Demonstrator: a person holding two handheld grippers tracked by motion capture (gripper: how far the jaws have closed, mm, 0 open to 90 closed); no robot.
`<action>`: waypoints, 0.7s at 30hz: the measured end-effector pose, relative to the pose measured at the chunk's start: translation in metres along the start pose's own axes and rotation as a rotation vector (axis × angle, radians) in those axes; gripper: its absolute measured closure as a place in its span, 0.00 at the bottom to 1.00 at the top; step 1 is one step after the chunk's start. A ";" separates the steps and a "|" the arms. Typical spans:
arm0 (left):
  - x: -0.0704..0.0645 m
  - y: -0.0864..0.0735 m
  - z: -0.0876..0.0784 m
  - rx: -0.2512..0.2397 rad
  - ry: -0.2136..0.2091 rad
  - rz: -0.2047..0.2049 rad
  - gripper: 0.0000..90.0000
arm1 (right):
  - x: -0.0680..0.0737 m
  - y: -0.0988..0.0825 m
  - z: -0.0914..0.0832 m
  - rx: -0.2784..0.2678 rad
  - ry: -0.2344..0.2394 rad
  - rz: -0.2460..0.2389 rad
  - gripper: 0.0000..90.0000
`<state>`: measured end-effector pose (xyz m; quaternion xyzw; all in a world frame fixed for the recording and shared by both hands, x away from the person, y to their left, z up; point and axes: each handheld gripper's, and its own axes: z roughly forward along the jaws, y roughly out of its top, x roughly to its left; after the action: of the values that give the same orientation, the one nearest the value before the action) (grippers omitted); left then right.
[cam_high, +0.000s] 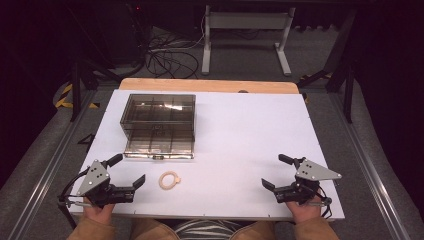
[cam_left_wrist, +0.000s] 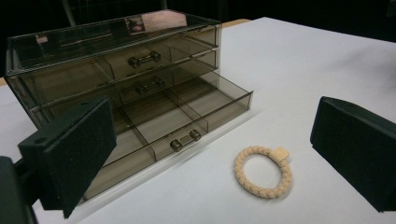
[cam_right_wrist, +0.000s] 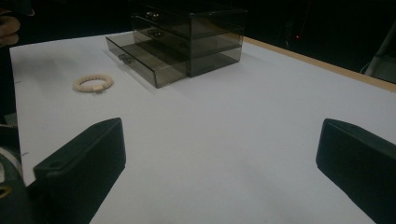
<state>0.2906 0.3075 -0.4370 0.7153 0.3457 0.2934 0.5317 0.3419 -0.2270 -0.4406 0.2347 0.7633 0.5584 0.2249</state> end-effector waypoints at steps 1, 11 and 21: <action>0.000 0.000 0.000 -0.005 0.000 -0.005 0.01 | 0.000 0.000 0.000 0.000 0.000 0.000 0.02; 0.002 0.001 -0.003 -0.024 -0.003 -0.008 0.01 | 0.001 0.000 0.001 -0.002 0.005 0.003 0.03; 0.002 0.001 -0.004 -0.025 -0.005 -0.003 0.01 | 0.001 0.000 0.001 -0.002 0.006 0.005 0.03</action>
<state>0.2890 0.3106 -0.4346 0.7090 0.3416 0.2951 0.5418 0.3418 -0.2259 -0.4410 0.2349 0.7626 0.5605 0.2215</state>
